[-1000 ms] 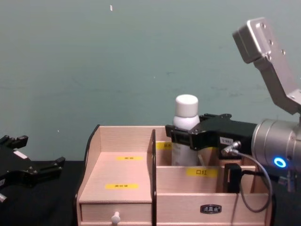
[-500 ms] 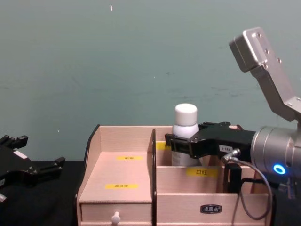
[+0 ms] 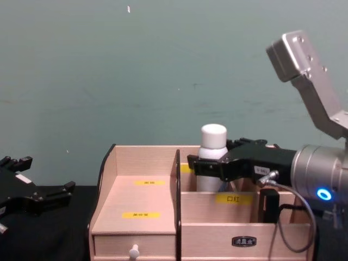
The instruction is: Pick up the facial cleanser and watermelon frost from the table and place them into the tiered storage box.
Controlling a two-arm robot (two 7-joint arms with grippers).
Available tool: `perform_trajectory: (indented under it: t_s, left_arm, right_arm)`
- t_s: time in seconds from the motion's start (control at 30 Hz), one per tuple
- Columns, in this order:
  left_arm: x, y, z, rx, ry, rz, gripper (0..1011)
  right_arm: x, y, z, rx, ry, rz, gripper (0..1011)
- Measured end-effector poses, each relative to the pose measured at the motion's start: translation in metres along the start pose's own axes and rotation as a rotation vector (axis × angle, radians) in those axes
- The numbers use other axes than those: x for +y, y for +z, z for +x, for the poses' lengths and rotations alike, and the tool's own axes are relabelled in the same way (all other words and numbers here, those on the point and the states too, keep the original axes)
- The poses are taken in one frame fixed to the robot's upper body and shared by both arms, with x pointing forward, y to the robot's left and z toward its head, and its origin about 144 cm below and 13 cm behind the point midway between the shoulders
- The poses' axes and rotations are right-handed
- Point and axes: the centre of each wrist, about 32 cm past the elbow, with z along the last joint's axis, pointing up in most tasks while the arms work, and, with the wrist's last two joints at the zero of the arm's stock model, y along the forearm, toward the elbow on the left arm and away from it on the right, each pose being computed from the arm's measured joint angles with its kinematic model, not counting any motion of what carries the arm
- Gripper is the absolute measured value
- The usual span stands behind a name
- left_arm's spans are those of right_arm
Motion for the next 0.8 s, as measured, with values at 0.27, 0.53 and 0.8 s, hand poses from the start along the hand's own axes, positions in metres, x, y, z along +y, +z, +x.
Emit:
perform_trajectory:
  t_s: [0.27,0.53,0.8]
  left_arm:
    - [0.000,0.000,0.000,0.000,0.000,0.000,1001]
    - [0.000,0.000,0.000,0.000,0.000,0.000,1001]
    - [0.000,0.000,0.000,0.000,0.000,0.000,1001]
  right_arm:
    - [-0.012,0.012,0.003,-0.031,-0.009,0.043,1002]
    - [-0.039,0.032,0.001,-0.082,-0.007,0.068,1003]
    - [-0.105,0.031,-0.022,-0.063,0.012,0.006,1002]
